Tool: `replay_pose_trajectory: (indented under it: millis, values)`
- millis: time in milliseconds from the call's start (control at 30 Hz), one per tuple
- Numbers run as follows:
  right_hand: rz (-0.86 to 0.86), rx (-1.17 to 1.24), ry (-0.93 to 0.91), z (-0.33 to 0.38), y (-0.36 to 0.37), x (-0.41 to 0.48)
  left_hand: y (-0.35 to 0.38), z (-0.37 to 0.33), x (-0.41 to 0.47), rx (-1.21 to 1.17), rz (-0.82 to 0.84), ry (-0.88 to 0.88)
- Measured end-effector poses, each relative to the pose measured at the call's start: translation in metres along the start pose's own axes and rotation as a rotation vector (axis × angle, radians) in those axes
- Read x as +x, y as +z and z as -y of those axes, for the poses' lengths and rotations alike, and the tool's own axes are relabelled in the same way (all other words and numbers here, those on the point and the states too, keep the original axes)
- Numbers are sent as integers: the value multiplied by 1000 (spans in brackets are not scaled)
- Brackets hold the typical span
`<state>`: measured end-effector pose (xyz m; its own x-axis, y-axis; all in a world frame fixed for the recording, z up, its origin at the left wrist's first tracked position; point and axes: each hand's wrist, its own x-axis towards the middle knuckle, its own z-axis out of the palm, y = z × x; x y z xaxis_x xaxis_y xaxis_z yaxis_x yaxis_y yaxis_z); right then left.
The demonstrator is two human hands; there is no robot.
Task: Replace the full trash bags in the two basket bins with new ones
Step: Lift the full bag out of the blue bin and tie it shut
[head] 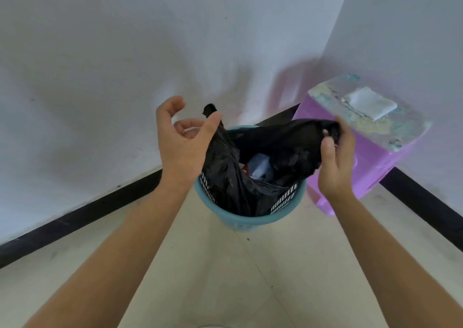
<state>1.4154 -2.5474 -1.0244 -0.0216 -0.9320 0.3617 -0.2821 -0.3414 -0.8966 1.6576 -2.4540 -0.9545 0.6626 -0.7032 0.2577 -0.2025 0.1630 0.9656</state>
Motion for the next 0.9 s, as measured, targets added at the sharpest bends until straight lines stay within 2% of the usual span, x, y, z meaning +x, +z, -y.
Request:
replay_pose_trajectory:
  millis: [100,167,267,333,467,567,667,733,800,900]
  values:
    - [-81,-116,73,-43,-2,-21,1,24,-31,170,-60,47]
    - [-64,-149,150,-62,-4,-26,3,42,-55,239,69,56]
    - [159,-319,239,-82,-9,-28,16,64,-83,407,290,151]
    - [324,-438,255,-92,-9,-22,28,75,-88,506,240,149]
    - [485,-586,33,-84,11,4,45,87,-58,504,-21,-102]
    - [506,-495,-57,-61,41,20,44,96,-16,486,-71,-195]
    - [485,-306,-200,-47,72,25,38,102,6,164,75,-200]
    - [479,-124,-74,-37,84,21,34,104,7,72,125,-282]
    - [444,30,72,-33,90,15,29,107,8,22,47,-355]
    - [352,113,105,-26,87,15,20,105,7,-119,23,-442]
